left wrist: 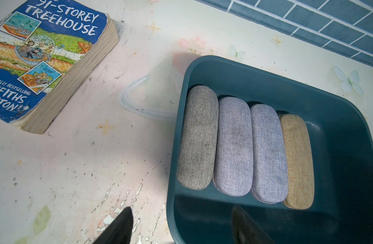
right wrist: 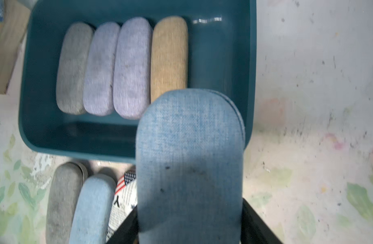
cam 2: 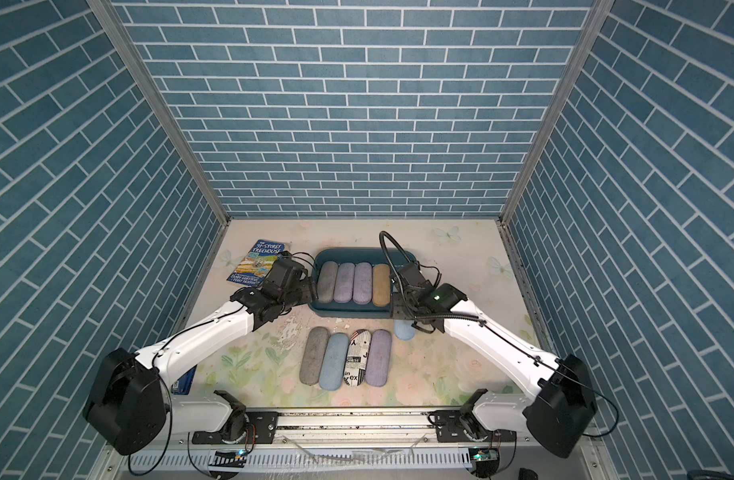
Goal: Put the glasses cases into the storage boxes
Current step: Place the glasses case in the storage box.
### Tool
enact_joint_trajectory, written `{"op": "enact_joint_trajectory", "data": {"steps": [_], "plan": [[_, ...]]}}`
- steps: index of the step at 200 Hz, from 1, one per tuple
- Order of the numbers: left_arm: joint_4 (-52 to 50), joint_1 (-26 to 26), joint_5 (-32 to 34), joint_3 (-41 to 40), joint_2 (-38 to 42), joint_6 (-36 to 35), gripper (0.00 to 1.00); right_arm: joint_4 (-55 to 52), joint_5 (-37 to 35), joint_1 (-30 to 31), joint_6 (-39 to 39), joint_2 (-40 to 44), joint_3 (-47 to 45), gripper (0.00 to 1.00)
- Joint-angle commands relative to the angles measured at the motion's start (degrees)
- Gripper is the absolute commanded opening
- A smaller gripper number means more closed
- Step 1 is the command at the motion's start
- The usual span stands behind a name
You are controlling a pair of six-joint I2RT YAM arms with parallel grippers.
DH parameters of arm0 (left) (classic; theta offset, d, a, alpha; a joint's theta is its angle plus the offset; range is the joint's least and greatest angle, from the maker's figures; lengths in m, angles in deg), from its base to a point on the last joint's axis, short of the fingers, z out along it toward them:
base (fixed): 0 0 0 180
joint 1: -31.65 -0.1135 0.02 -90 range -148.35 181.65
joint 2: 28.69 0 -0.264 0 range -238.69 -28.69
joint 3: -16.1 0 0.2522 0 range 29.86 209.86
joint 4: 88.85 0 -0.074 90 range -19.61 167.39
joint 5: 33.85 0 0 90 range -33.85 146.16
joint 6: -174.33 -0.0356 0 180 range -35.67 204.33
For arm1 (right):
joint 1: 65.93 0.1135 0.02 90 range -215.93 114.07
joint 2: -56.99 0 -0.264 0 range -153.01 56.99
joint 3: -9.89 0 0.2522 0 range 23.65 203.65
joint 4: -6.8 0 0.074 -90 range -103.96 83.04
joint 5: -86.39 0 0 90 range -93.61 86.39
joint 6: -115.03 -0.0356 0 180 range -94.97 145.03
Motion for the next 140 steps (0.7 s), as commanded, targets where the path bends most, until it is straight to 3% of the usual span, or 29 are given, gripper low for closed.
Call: {"op": "enact_joint_trajectory", "data": {"steps": [1, 140], "plan": [[0.7, -0.5, 0.0, -0.4, 1.4, -0.3, 0.75, 3.1, 0.2, -1.9, 5.1, -3.2, 5.1, 0.55], [1.1, -1.1, -0.7, -1.3, 1.8, -0.5, 0.75, 5.6, -0.9, -7.8, 12.9, -27.5, 19.3, 0.54]]}}
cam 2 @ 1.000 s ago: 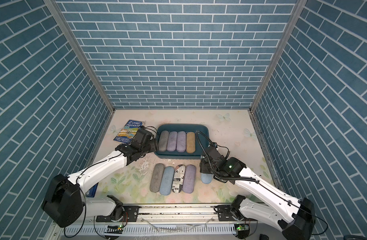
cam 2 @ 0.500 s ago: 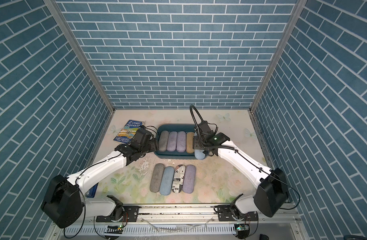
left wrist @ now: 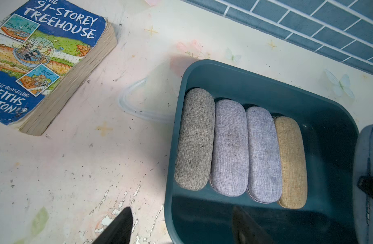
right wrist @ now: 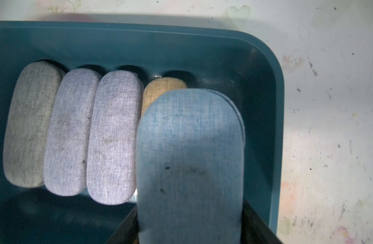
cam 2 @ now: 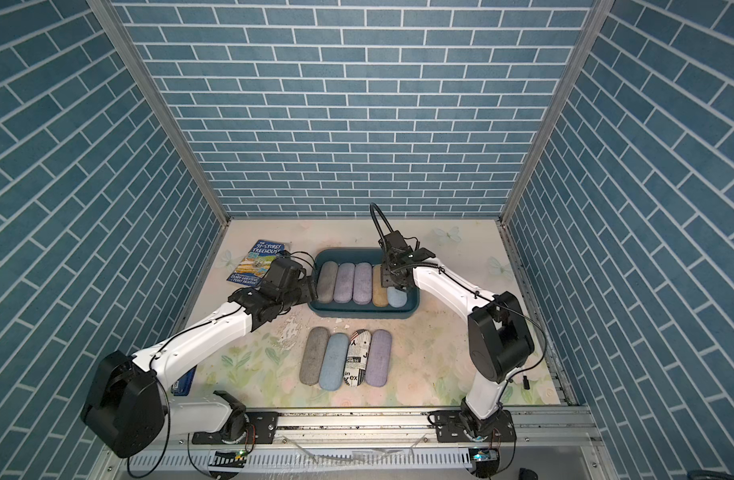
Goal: Put the glasses cases into the storage boxes
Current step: Place the glasses case in the storage box.
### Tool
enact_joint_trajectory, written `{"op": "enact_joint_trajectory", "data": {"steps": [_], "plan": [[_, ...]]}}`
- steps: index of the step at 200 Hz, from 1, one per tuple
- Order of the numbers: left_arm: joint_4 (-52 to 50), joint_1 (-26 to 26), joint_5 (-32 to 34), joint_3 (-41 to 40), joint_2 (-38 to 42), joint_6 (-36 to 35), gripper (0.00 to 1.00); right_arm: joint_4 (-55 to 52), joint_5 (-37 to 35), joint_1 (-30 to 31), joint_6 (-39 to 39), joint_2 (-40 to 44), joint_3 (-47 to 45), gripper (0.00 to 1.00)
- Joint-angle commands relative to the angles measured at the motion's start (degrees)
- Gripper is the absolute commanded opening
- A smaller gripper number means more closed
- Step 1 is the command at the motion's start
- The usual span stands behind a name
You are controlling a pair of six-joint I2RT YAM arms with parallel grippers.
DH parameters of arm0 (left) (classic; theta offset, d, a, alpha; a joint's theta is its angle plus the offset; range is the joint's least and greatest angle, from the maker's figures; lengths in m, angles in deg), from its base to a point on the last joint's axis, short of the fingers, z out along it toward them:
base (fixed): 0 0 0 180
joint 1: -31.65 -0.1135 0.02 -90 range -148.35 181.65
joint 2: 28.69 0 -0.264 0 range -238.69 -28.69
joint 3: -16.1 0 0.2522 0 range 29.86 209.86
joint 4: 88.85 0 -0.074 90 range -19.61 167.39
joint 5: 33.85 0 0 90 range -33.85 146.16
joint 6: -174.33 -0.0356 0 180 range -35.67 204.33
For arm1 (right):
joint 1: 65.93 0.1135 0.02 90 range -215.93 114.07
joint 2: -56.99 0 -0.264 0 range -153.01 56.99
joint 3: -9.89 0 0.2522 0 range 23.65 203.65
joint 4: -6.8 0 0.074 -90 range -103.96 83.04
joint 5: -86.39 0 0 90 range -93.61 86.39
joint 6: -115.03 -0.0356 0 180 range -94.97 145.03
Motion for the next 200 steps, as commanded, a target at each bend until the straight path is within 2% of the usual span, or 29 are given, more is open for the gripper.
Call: {"op": "enact_joint_trajectory", "data": {"steps": [1, 83, 200], "plan": [[0.8, -0.7, 0.0, -1.1, 1.0, -0.5, 0.75, 0.7, -1.6, -0.7, 2.5, -2.1, 2.8, 0.54], [0.8, -1.3, -0.5, -1.1, 0.7, -0.6, 0.75, 0.7, -1.7, -2.7, 3.2, -8.5, 5.3, 0.55], [0.5, -1.8, -0.8, -1.4, 1.0, -0.6, 0.75, 1.9, -0.6, -5.2, 2.6, -12.2, 4.9, 0.59]]}}
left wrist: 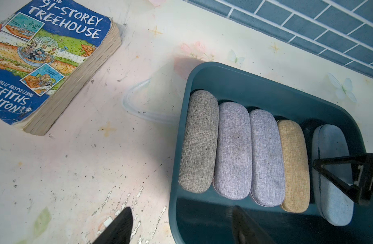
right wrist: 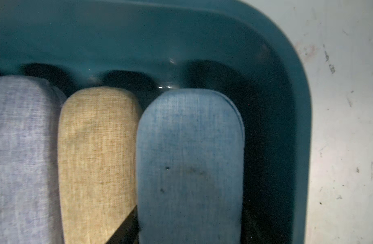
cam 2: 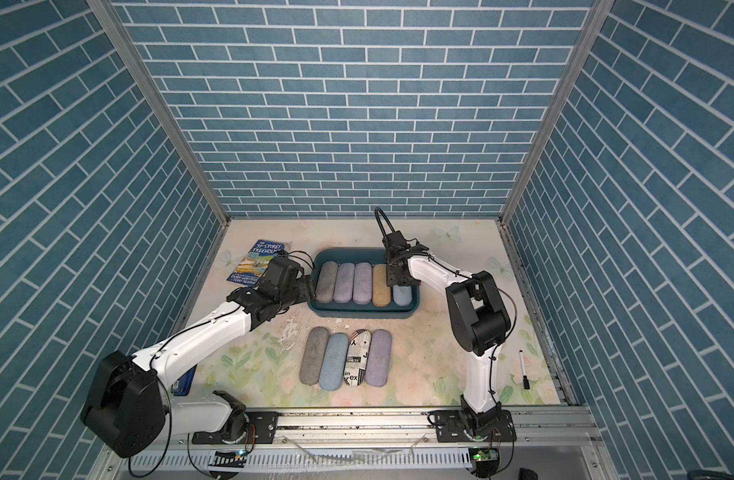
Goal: Put the glasses cases into the storage boxes
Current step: Place the glasses case in the storage box.
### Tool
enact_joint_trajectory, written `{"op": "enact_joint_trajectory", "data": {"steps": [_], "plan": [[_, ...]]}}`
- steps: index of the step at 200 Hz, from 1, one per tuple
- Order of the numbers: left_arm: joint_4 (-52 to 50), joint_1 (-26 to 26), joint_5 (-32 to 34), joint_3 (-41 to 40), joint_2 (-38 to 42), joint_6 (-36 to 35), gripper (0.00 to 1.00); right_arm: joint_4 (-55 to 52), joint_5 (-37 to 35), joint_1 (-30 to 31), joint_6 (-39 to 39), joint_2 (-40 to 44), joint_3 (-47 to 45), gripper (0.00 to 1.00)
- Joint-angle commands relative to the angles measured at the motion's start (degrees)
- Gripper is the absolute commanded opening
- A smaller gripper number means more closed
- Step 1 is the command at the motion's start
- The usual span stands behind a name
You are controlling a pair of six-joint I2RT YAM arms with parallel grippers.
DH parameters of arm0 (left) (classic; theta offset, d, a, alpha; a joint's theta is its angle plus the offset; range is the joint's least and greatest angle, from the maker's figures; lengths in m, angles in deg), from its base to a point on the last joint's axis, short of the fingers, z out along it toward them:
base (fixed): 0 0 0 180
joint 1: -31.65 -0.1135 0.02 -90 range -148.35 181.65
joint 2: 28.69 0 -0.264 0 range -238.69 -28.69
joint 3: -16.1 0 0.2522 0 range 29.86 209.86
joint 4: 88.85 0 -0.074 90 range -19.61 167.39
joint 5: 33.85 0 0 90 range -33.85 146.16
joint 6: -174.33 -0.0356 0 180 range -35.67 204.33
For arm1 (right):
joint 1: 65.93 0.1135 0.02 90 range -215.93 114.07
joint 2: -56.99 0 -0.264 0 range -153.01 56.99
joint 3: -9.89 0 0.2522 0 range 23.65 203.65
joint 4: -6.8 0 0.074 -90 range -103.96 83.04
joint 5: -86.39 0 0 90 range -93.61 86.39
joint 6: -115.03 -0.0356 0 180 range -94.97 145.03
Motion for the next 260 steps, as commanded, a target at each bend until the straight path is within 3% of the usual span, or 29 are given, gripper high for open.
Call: {"op": "enact_joint_trajectory", "data": {"steps": [1, 73, 118, 167, 208, 260], "plan": [[0.2, -0.6, -0.3, -1.3, 1.0, -0.6, 0.75, 0.8, 0.0, -0.4, 0.5, -0.8, 1.2, 0.59], [-0.7, -0.8, -0.2, -1.4, 2.0, -1.0, 0.75, 0.9, 0.8, -0.6, 0.3, 0.4, 1.3, 0.74], [-1.0, -0.9, -0.3, -1.4, 2.3, -1.1, 0.75, 0.3, -0.4, -0.6, 0.6, 4.0, 0.7, 0.75], [-1.5, -0.9, -0.2, -2.6, 3.1, -1.1, 0.75, 1.0, 0.3, 0.6, 0.3, 13.6, -3.8, 0.74], [-1.3, -0.9, 0.0, -3.4, 2.9, -0.7, 0.75, -0.8, -0.6, 5.5, -0.9, 22.3, -9.1, 0.73], [-1.3, -1.0, 0.5, -2.8, 2.7, -1.0, 0.75, -3.7, -1.2, 16.1, -9.1, 32.4, -21.0, 0.71]]}}
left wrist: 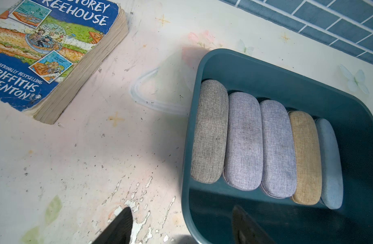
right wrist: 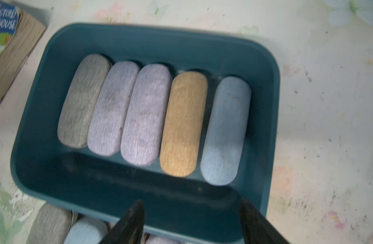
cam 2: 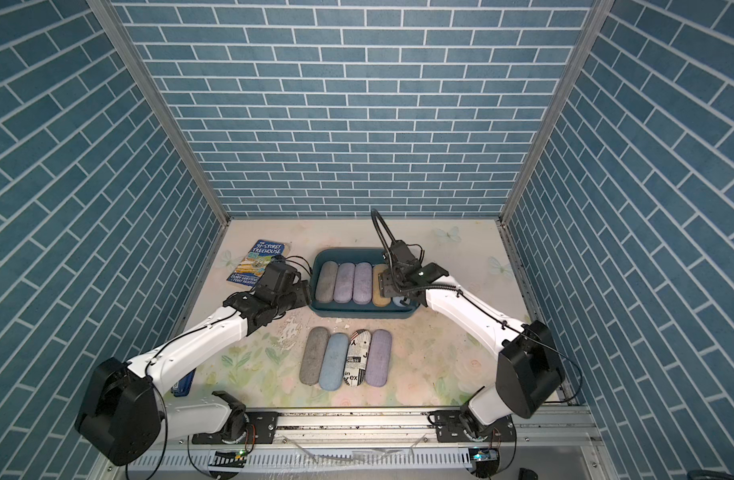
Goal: Put the glasses cases into the storage boxes
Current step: Place the glasses case in the storage box, then pick up the glasses case at the center of the board.
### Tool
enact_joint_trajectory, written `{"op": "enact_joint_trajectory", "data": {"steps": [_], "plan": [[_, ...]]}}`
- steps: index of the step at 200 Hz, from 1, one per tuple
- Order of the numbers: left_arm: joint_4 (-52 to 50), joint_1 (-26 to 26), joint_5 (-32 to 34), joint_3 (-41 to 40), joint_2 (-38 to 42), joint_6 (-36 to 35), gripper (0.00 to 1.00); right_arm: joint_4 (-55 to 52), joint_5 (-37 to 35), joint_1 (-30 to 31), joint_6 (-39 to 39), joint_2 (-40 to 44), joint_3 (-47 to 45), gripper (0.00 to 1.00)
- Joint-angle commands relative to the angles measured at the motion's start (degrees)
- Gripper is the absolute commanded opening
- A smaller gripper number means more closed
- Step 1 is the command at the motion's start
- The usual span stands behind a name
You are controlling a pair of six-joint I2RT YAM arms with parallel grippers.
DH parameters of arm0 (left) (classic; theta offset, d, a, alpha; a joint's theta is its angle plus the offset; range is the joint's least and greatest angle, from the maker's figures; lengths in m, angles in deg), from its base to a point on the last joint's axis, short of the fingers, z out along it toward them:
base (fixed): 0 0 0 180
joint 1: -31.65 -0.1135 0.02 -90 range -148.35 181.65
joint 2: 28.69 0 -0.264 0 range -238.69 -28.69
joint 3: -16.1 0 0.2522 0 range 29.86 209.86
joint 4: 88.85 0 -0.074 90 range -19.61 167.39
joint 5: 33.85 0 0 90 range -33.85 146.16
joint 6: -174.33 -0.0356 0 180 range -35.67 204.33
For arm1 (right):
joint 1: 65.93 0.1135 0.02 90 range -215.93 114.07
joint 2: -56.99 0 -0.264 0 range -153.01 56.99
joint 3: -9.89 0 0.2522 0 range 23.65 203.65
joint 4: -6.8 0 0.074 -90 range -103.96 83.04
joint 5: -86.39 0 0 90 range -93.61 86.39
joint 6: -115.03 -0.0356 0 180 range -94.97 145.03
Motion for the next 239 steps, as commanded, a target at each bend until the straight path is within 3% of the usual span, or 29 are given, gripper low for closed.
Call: {"op": "enact_joint_trajectory", "data": {"steps": [1, 41, 97, 239], "plan": [[-0.5, -0.5, 1.0, 0.0, 0.4, -0.6, 0.75, -3.9, -1.3, 4.0, -6.3, 4.0, -4.6, 0.70], [0.1, -0.6, 0.7, 0.3, -0.6, -0.6, 0.76, -3.0, -0.3, 11.2, -15.5, 8.8, -13.1, 0.71], [0.6, -0.6, 0.6, 0.1, -1.3, -0.6, 0.75, 0.8, 1.6, 17.9, -21.3, 6.6, -18.1, 0.72], [1.1, -0.7, 0.4, -0.2, -1.7, -0.4, 0.75, 2.3, 2.3, 19.9, -21.8, -1.7, -16.8, 0.73]]}}
